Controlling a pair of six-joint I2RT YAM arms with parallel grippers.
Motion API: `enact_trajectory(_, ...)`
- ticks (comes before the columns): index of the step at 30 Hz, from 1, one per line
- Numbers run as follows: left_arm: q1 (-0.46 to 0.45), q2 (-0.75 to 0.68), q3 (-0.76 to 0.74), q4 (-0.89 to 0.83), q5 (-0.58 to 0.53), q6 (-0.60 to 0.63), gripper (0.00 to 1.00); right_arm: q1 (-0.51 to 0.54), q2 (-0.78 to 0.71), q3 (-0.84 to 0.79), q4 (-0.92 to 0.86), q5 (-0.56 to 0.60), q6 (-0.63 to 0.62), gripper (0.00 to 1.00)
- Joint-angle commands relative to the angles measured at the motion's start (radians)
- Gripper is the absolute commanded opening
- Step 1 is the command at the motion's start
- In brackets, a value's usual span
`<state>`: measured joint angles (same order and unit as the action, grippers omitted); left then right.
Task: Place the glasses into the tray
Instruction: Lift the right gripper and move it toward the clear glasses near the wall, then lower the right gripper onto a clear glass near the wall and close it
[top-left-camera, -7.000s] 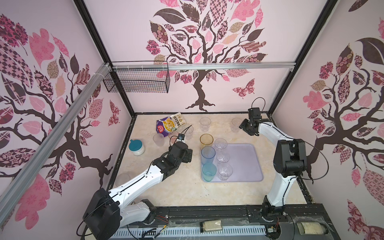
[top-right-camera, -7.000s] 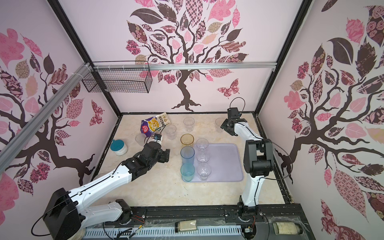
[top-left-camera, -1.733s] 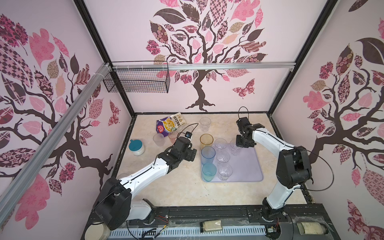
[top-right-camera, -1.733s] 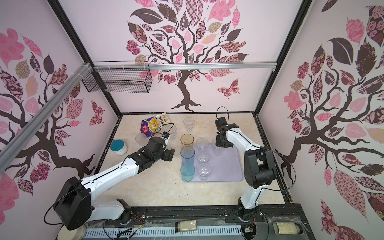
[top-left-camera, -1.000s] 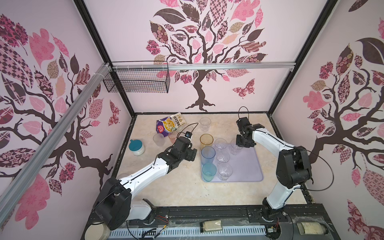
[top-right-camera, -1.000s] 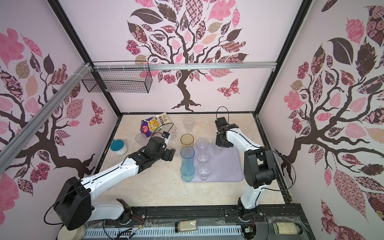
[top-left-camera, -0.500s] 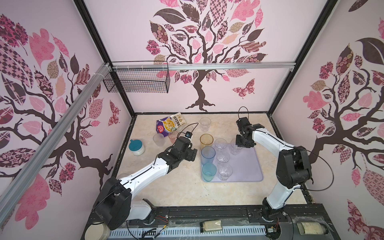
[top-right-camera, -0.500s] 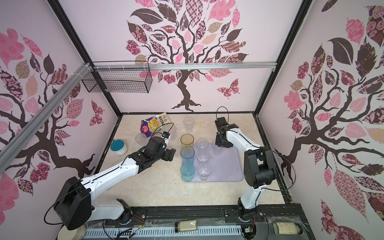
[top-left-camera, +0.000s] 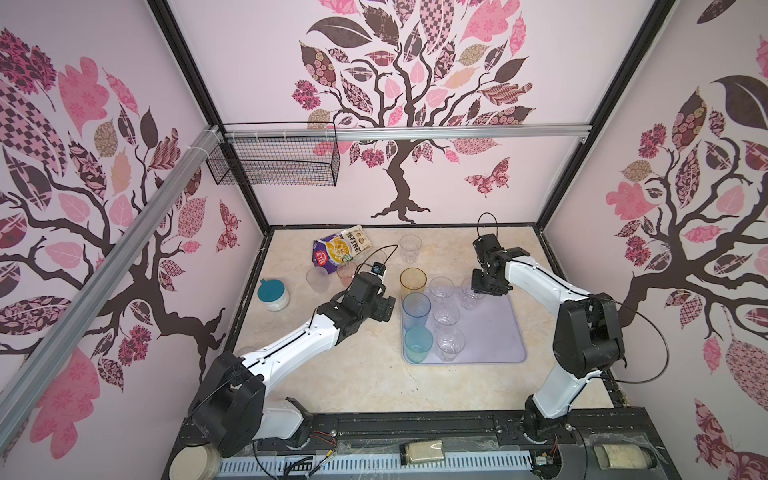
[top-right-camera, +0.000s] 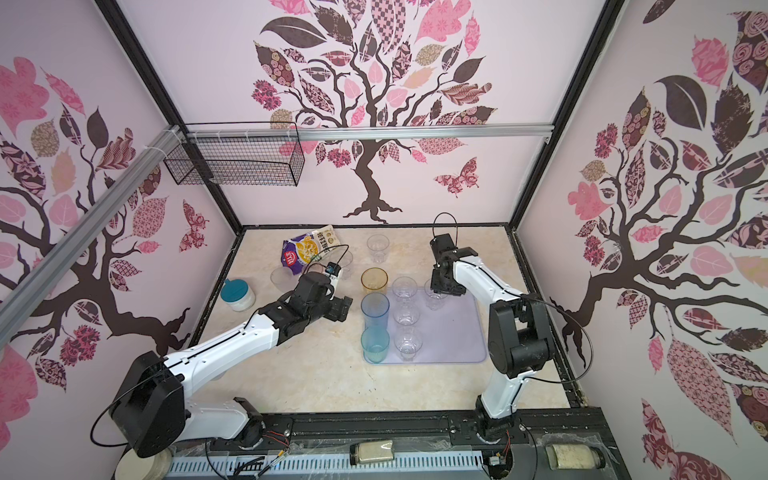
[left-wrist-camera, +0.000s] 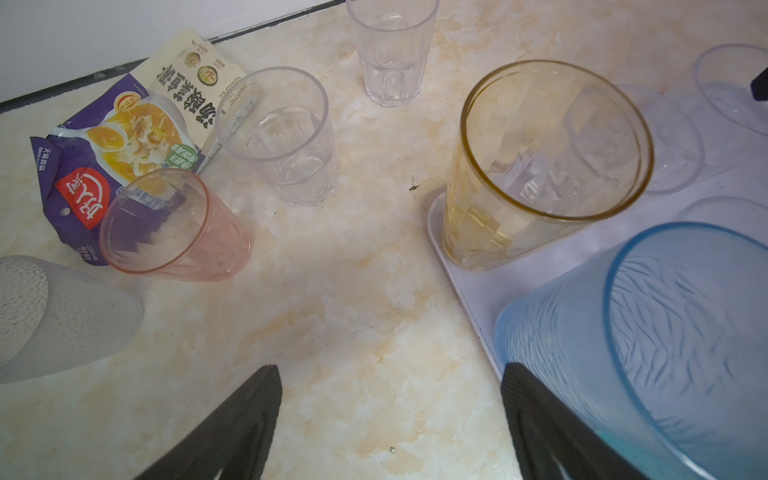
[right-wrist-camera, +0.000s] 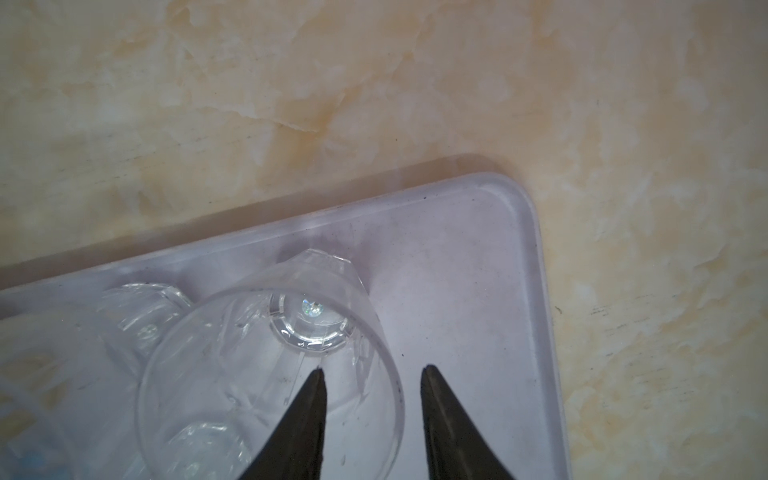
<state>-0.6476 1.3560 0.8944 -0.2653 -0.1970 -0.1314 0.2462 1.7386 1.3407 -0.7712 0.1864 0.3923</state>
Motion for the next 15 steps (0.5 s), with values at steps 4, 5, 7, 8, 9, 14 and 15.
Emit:
enact_trajectory(4,0.005,0.013,0.122,-0.092,-0.028,-0.011,0.86,-0.003,-0.108,0.115,-0.047,-0.057,0.033,0.42)
enact_trajectory(5,0.005,0.013,0.138,-0.109,-0.040,-0.011,0.86,-0.002,-0.115,0.130,-0.048,-0.073,0.039,0.42)
enact_trajectory(7,0.005,0.013,0.163,-0.136,-0.054,-0.005,0.86,-0.001,-0.125,0.157,-0.047,-0.098,0.052,0.42)
enact_trajectory(8,0.005,0.010,0.171,-0.145,-0.058,0.000,0.86,0.002,-0.130,0.171,-0.044,-0.114,0.059,0.42)
enact_trajectory(9,0.005,0.005,0.181,-0.152,-0.059,0.006,0.86,0.010,-0.134,0.181,-0.037,-0.122,0.067,0.43)
enact_trajectory(14,0.005,0.011,0.196,-0.145,-0.058,0.022,0.86,0.042,-0.111,0.232,0.028,-0.163,0.117,0.44)
enact_trajectory(15,0.005,0.013,0.191,-0.134,-0.058,0.022,0.86,0.045,-0.097,0.245,0.042,-0.178,0.129,0.43)
